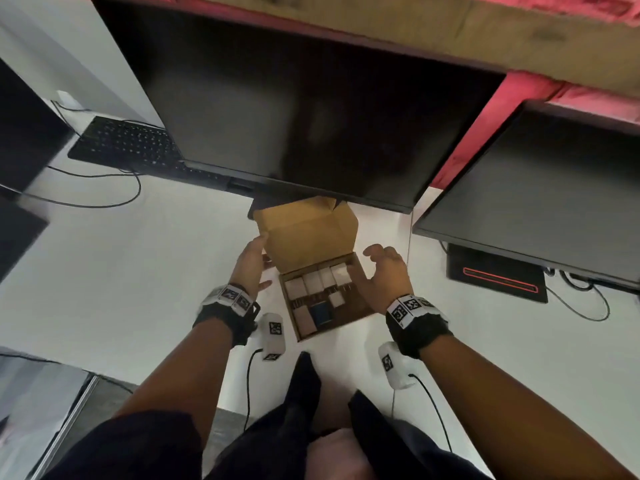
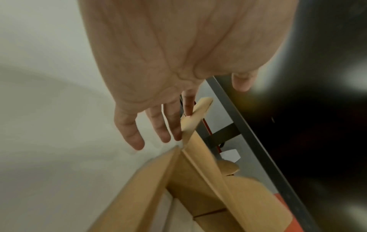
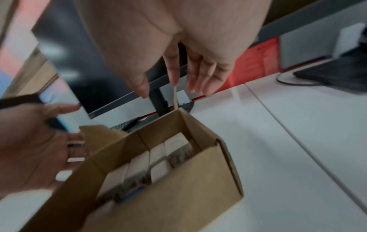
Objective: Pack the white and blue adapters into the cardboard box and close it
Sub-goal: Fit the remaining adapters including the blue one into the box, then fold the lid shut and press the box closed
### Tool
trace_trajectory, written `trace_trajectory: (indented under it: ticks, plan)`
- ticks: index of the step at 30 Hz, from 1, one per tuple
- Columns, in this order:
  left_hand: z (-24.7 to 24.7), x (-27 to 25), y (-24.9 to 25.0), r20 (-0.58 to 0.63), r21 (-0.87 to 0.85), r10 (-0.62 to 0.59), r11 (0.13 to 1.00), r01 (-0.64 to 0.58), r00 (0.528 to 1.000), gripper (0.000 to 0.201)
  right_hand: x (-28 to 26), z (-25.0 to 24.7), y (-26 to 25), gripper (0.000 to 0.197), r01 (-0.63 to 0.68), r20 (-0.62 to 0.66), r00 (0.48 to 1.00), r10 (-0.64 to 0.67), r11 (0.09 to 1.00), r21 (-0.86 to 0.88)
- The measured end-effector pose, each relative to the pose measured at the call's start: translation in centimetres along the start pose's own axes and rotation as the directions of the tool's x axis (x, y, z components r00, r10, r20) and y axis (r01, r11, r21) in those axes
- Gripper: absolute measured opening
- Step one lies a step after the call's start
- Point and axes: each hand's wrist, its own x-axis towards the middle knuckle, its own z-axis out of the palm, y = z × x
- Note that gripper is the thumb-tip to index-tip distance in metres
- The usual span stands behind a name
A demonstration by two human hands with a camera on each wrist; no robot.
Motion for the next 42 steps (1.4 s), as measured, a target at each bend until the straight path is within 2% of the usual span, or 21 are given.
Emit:
trace_trajectory:
  ticks: [2, 4, 8, 11, 14, 16, 18, 21, 27, 31, 35, 39, 42]
  plan:
    - [0.3, -0.7, 0.3, 0.039, -0.027, -0.039, 0.999, 0.041, 0.998, 0.047, 0.3, -0.2, 0.3, 0.056, -0.157, 0.117, 0.982, 0.148, 0.985, 0.070]
    - [0.5, -1.4, -0.2, 0.056, -0.063, -0.088, 0.994, 0.092, 0.994, 0.059, 0.0, -0.2, 0.6, 0.057, -0.255, 0.255, 0.942, 0.219, 0.960, 0.117]
    - [-0.1, -3.0, -1.4, 0.070, -0.101, -0.129, 0.986, 0.135, 0.989, 0.075, -1.7, 0.0, 1.2, 0.052, -0.249, 0.322, 0.924, 0.205, 0.963, 0.102]
    - [-1.0, -4.3, -2.1, 0.074, -0.118, -0.141, 0.982, 0.149, 0.987, 0.073, -2.6, -0.1, 1.2, 0.067, -0.290, 0.381, 0.896, 0.229, 0.951, 0.108]
    - [-1.4, -5.5, -2.6, 0.055, -0.129, -0.144, 0.980, 0.150, 0.988, 0.073, -2.7, -0.4, 0.7, 0.085, -0.272, 0.385, 0.901, 0.201, 0.952, 0.139]
    - [-1.5, -6.2, -2.8, 0.030, -0.118, -0.131, 0.984, 0.134, 0.991, 0.074, -3.0, -1.1, -0.8, 0.075, -0.267, 0.388, 0.909, 0.154, 0.929, 0.256]
    - [-1.6, -6.9, -3.0, 0.007, -0.116, -0.107, 0.987, 0.107, 0.994, 0.073, -3.0, -1.7, -2.1, 0.074, -0.317, 0.417, 0.899, 0.131, 0.852, 0.416]
    - [-1.6, -8.1, -2.8, -0.022, -0.129, -0.067, 0.990, 0.063, 0.998, 0.068, -3.0, -2.1, -2.7, 0.078, -0.398, 0.448, 0.881, 0.155, 0.755, 0.522]
    - [-1.7, -9.3, -3.4, -0.069, -0.197, -0.012, 0.980, -0.002, 0.998, 0.066, -3.7, -2.8, -2.0, 0.080, -0.414, 0.449, 0.881, 0.149, 0.703, 0.578]
    - [-1.7, -9.5, -4.4, -0.087, -0.250, -0.016, 0.968, -0.006, 0.996, 0.072, -4.3, -3.5, -1.5, 0.078, -0.411, 0.457, 0.878, 0.140, 0.709, 0.572]
    - [-1.7, -10.0, -4.8, -0.055, -0.283, 0.002, 0.959, -0.017, 0.998, 0.073, -4.6, -3.7, -0.6, 0.078, -0.400, 0.448, 0.884, 0.137, 0.718, 0.570]
    - [-2.2, -10.3, -5.8, -0.053, -0.228, 0.011, 0.973, -0.023, 0.999, 0.073, -5.1, -4.1, 0.5, 0.079, -0.385, 0.403, 0.900, 0.164, 0.731, 0.564]
    - [-2.5, -10.4, -6.7, -0.056, -0.133, 0.003, 0.991, -0.010, 0.998, 0.066, -5.8, -4.0, 2.0, 0.080, -0.410, 0.441, 0.883, 0.162, 0.722, 0.557]
